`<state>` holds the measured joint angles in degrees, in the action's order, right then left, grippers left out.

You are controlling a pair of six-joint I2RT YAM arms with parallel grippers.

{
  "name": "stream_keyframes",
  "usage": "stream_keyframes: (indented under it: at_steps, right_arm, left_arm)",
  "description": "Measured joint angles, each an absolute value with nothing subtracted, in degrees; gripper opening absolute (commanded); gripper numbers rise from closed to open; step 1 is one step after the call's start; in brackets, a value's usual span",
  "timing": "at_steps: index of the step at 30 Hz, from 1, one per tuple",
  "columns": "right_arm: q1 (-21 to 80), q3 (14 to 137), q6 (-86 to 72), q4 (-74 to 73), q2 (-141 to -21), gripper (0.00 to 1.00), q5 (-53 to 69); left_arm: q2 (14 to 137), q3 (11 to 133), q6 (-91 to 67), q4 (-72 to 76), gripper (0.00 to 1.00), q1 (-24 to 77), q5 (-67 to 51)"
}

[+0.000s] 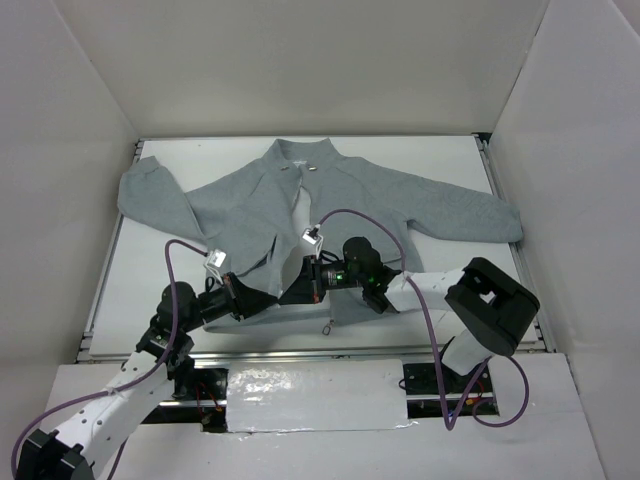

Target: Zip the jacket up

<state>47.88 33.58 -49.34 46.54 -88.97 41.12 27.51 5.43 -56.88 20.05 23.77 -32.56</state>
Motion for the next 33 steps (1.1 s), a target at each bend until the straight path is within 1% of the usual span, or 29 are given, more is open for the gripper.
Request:
stream_keyframes:
  at_steps: [2, 3, 4, 5, 7, 8, 9, 11, 14, 19, 25, 26, 28, 29, 33]
  right_arm:
    - [47.9, 33.9, -48.6, 45.6, -88.9, 0.00, 41.2]
    - [47.9, 33.9, -48.4, 45.4, -88.9, 0.00, 41.3]
    - [47.9, 33.9, -48.2, 45.3, -88.9, 0.00, 41.3]
    - [47.9, 33.9, -48.1, 45.1, -88.9, 0.00, 41.3]
    - [47.9, 33.9, -47.8, 44.6, -88.9, 0.00, 41.4]
    - [47.9, 33.9, -47.7, 44.4, -88.9, 0.00, 41.4]
    - [47.9, 33.9, -47.6, 44.3, -88.9, 0.00, 41.4]
    - [47.9, 33.9, -47.2, 44.1, -88.9, 0.00, 41.6]
    - [47.8, 33.9, -46.8, 43.5, -88.9, 0.00, 41.3]
    - [47.8, 33.9, -46.4, 43.2, -88.9, 0.00, 41.3]
    - [47.7, 33.9, -46.4, 43.2, -88.9, 0.00, 41.4]
    - [47.7, 33.9, -46.4, 43.2, -88.9, 0.00, 41.5]
    - [47.7, 33.9, -46.4, 43.2, -88.9, 0.00, 41.5]
    - [47.7, 33.9, -46.4, 43.1, -88.9, 0.00, 41.5]
    - [47.7, 34.0, -46.4, 42.7, -88.9, 0.00, 41.4]
  left_arm:
    - [27.7, 5.4, -56.9, 19.9, 0.11, 23.8, -32.5]
    - [27.8, 5.4, -56.9, 19.9, 0.12, 23.8, -32.6]
    - [28.1, 5.4, -56.9, 19.9, 0.14, 23.8, -32.6]
    - [28.4, 5.4, -56.9, 20.1, 0.20, 23.8, -32.7]
    - [28.8, 5.4, -56.9, 20.2, 0.24, 23.8, -32.8]
    - [28.8, 5.4, -56.9, 20.1, 0.29, 23.8, -32.9]
    - [28.8, 5.4, -56.8, 19.9, 0.31, 23.8, -32.9]
    - [28.7, 5.4, -56.8, 19.3, 0.34, 23.7, -32.8]
    - [28.3, 5.4, -56.8, 18.9, 0.34, 23.8, -32.9]
    - [27.9, 5.4, -56.7, 18.5, 0.31, 23.8, -32.9]
    - [28.4, 5.4, -56.5, 18.5, 0.24, 23.8, -32.9]
    - [28.8, 5.4, -56.2, 18.5, 0.17, 23.8, -32.9]
    - [29.3, 5.4, -55.8, 18.5, 0.08, 23.8, -32.9]
    - [29.6, 5.4, -55.7, 18.7, 0.00, 23.8, -32.9]
    - [30.4, 5.4, -55.6, 19.2, 0.00, 23.8, -32.9]
